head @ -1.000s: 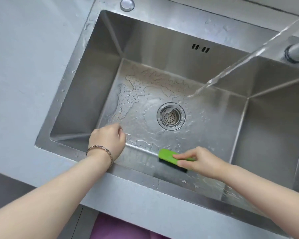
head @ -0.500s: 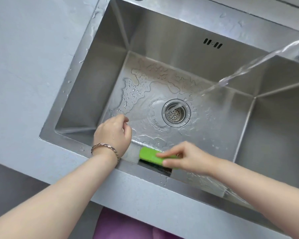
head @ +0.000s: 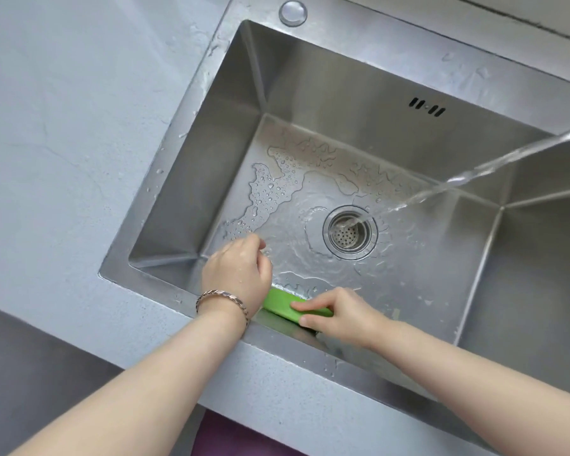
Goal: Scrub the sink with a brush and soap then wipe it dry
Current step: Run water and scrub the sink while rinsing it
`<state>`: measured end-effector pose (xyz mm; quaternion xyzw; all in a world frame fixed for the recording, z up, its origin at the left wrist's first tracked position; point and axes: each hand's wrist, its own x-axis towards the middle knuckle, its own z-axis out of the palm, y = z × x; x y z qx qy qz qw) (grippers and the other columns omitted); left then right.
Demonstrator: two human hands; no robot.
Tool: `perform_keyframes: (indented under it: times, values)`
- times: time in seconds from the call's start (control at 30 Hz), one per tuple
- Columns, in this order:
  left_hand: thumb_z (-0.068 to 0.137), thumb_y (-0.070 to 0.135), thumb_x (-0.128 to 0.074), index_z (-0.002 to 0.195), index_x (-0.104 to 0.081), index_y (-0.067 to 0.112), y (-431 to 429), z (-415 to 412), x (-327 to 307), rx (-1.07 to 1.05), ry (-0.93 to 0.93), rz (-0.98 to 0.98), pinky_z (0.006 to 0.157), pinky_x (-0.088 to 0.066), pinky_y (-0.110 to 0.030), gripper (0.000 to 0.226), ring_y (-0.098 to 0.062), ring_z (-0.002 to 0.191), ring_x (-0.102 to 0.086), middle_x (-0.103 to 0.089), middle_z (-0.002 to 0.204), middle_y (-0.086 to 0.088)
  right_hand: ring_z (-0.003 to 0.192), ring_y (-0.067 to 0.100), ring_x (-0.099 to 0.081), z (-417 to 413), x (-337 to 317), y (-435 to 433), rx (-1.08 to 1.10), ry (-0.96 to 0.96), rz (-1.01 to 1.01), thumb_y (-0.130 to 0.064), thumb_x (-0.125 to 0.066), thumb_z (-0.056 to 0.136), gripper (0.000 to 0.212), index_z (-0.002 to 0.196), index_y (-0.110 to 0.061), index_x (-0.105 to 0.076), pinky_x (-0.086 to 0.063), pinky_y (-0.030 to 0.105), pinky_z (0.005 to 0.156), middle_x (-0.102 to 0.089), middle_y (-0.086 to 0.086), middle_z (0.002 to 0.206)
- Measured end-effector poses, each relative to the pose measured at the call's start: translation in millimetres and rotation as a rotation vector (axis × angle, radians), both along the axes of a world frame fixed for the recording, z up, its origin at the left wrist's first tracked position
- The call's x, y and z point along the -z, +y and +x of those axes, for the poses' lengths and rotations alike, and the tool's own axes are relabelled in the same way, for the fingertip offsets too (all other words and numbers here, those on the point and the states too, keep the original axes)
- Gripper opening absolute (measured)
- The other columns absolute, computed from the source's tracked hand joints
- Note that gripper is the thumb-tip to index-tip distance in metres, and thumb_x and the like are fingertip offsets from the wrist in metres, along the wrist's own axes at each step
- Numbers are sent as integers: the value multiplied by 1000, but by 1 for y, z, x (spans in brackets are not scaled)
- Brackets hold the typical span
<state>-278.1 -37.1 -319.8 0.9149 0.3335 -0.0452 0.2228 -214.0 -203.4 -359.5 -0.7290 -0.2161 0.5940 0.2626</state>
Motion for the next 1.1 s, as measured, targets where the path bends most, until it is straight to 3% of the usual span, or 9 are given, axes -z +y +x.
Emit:
perform_keyframes:
  times: [0.23, 0.37, 0.5, 0.6, 0.7, 0.83, 0.93, 1.03, 1.1]
  values:
    - [91, 18, -40, 115, -55, 19, 1, 7, -10, 35, 278, -35, 76, -38, -30, 28, -27, 102, -57, -64, 113, -2, 121, 21, -53, 27, 26, -41, -273, -260, -373, -33, -56, 90, 36, 126, -29, -59, -42, 26, 98, -59, 0, 130]
    - [90, 14, -40, 129, -44, 22, -5, 18, -15, 13, 300, -107, 84, -43, -32, 40, -27, 105, -56, -58, 119, 1, 62, 17, -59, 53, -9, -49, 289, -197, -314, -26, -60, 89, 32, 121, -23, -63, -48, 14, 50, -65, 3, 79]
    - [91, 11, -41, 134, -32, 13, -29, 75, -23, -550, -35, -695, 85, -50, -41, 44, -27, 91, -62, -56, 101, -3, 40, 11, -36, 85, -61, -34, 1020, 238, 39, -22, -61, 89, 31, 120, -19, -58, -21, 11, 32, -48, 9, 67]
    - [99, 26, -34, 111, -45, 3, -56, 123, -41, -788, -67, -1239, 79, -51, -39, 28, -31, 87, -63, -58, 97, -14, 38, 9, -37, 97, -93, -17, 1126, 352, 191, -24, -56, 93, 30, 123, -20, -53, -19, 8, 32, -52, 6, 73]
    - [92, 54, -37, 97, -56, 6, -74, 159, -52, -761, -64, -1472, 84, -52, -44, 52, -29, 83, -64, -64, 88, -12, 34, 8, -36, 96, -108, -11, 1173, 313, 247, -24, -54, 94, 38, 130, -15, -51, -21, 8, 32, -50, 5, 74]
    - [93, 55, -35, 90, -59, 4, -90, 181, -66, -693, -56, -1382, 81, -54, -40, 56, -28, 76, -66, -67, 86, -14, 39, 10, -35, 88, -117, -14, 1213, 62, 255, -24, -52, 95, 31, 126, -19, -58, -23, 10, 34, -47, -3, 62]
    - [100, 40, -27, 80, -55, 1, -99, 180, -73, -415, 88, -916, 67, -46, -30, 52, -31, 82, -62, -62, 82, -16, 52, 4, -45, 81, -118, -17, 994, -311, 176, -25, -41, 99, 29, 123, -26, -58, -33, 16, 47, -50, -12, 65]
    - [100, 35, -28, 90, -63, -4, -91, 179, -75, -101, 103, -579, 76, -40, -32, 53, -34, 96, -57, -63, 95, -20, 81, 30, -58, 73, -112, -13, 761, -559, -6, -28, -27, 101, 33, 118, -17, -53, -41, 31, 66, -66, 13, 91]
    - [97, 40, -36, 76, -59, 4, -83, 177, -76, 2, 22, -644, 62, -40, -29, 49, -27, 76, -56, -59, 72, -10, 69, 28, -59, 71, -109, -9, 906, -513, 42, -32, -22, 100, 36, 113, -15, -51, -45, 32, 58, -65, 21, 94]
